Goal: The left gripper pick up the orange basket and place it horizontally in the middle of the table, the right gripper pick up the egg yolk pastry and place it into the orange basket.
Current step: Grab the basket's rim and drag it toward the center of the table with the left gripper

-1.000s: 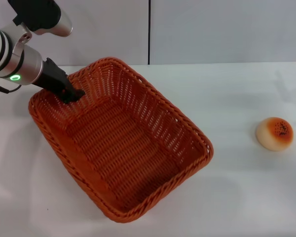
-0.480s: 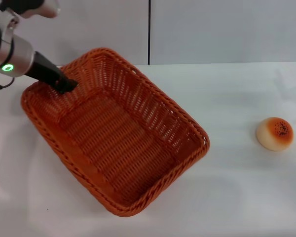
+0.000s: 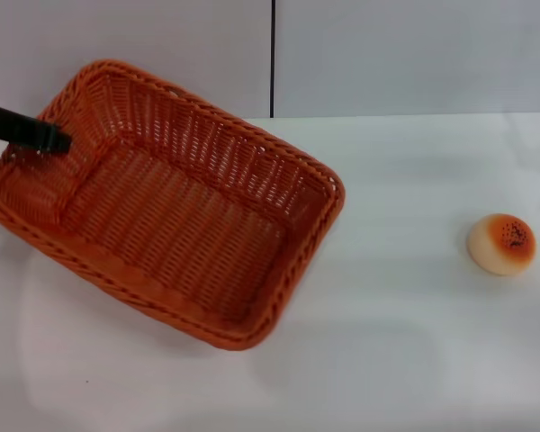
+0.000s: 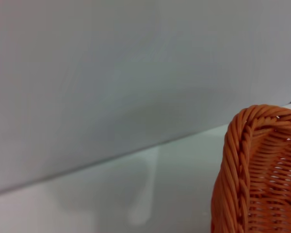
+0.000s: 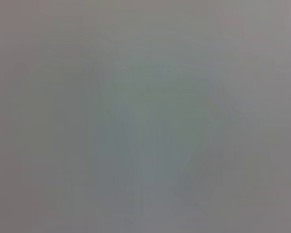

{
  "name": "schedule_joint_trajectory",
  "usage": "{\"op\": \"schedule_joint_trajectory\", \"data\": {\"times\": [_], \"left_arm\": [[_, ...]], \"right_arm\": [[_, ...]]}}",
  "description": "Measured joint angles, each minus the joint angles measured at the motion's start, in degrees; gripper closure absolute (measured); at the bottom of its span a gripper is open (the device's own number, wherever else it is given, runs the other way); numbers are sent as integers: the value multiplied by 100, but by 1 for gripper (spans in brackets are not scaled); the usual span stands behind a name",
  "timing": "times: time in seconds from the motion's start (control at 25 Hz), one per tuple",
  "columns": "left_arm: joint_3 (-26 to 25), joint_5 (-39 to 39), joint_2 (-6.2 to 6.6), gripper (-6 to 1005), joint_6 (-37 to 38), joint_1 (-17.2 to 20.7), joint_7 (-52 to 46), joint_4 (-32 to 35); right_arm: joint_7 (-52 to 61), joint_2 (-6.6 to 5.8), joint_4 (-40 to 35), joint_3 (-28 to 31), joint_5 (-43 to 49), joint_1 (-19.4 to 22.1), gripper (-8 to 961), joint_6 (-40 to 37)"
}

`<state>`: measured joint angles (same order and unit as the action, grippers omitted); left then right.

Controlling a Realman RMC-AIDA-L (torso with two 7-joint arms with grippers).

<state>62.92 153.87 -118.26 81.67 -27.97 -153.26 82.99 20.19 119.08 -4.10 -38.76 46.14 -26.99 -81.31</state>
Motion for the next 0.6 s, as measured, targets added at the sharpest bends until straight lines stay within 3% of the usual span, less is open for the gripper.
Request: {"op": "schedule_joint_trajectory", "data": {"times": [0.36,0.6], "left_arm": [[-32,-554,2,825,271,442,-898,225],[-506,-849,-31,826,402,719,-1170,497]], "right_arm": [[7,-36,-356,-37,11,-148,283,168],[10,-177,-257,-50,43,-344,283,280]]}}
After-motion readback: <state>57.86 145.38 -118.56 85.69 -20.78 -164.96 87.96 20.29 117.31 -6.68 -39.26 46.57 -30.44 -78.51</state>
